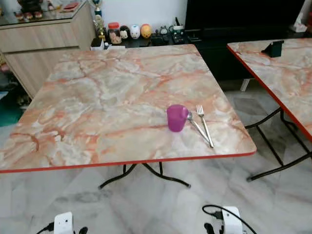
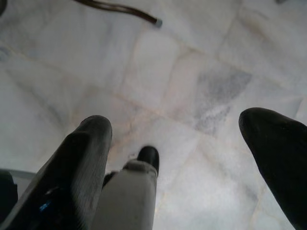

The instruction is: Setting the table

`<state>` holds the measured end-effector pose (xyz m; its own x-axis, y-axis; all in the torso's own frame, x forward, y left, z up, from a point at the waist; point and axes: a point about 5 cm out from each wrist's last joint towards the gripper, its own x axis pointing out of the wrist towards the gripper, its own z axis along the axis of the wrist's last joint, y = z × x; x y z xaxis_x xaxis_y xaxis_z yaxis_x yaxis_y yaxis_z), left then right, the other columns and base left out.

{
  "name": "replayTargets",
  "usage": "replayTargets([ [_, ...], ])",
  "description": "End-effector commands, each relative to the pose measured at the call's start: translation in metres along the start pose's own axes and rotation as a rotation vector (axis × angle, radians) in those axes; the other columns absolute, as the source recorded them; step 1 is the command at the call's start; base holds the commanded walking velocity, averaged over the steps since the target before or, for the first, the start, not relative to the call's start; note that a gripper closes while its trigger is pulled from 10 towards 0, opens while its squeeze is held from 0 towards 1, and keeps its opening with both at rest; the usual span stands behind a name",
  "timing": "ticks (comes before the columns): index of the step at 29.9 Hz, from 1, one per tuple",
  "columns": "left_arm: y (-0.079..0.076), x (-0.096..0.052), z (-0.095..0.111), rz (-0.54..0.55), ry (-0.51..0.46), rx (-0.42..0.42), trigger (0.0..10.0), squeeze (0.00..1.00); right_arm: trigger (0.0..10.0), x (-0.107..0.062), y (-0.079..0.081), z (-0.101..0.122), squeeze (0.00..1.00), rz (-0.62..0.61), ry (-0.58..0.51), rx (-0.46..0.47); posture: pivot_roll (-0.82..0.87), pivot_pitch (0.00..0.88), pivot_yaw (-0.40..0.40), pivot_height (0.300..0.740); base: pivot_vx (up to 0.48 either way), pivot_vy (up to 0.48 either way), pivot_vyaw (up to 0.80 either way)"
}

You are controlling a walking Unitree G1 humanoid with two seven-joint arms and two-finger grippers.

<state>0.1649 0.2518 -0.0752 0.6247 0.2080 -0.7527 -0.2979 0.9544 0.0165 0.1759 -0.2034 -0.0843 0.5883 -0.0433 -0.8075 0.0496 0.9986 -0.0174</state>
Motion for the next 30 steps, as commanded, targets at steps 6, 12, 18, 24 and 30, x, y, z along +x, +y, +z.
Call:
replayTargets([
  [6, -0.002, -0.001, -0.003, -0.008, 0.006, 0.023, 10.0, 0.0, 10.0, 0.0, -0.001, 0.006, 0.0, -0.011, -0.059, 0.025, -0.04, 0.0, 0.011, 0.72, 0.0, 0.0, 0.0],
  [12, -0.003, -0.001, -0.005, -0.01, 0.008, 0.025, 10.0, 0.0, 10.0, -0.001, -0.002, 0.012, 0.0, -0.014, -0.113, -0.029, -0.05, 0.0, 0.008, 0.72, 0.0, 0.0, 0.0],
  [18, -0.003, -0.001, -0.005, -0.009, 0.007, 0.028, 10.0, 0.0, 10.0, -0.001, 0.0, 0.018, 0.0, 0.005, -0.169, -0.047, -0.05, 0.0, 0.008, 0.72, 0.0, 0.0, 0.0],
  [24, -0.003, -0.001, -0.004, -0.009, 0.005, 0.034, 10.0, 0.0, 10.0, -0.002, 0.001, 0.022, 0.0, 0.006, -0.214, -0.056, -0.06, 0.0, 0.012, 0.72, 0.0, 0.0, 0.0],
  [30, -0.001, -0.001, -0.003, -0.008, 0.008, 0.04, 10.0, 0.0, 10.0, -0.013, 0.001, 0.1, 0.0, 0.029, -0.616, -0.089, -0.06, 0.0, 0.016, 0.72, 0.0, 0.0, 0.0],
])
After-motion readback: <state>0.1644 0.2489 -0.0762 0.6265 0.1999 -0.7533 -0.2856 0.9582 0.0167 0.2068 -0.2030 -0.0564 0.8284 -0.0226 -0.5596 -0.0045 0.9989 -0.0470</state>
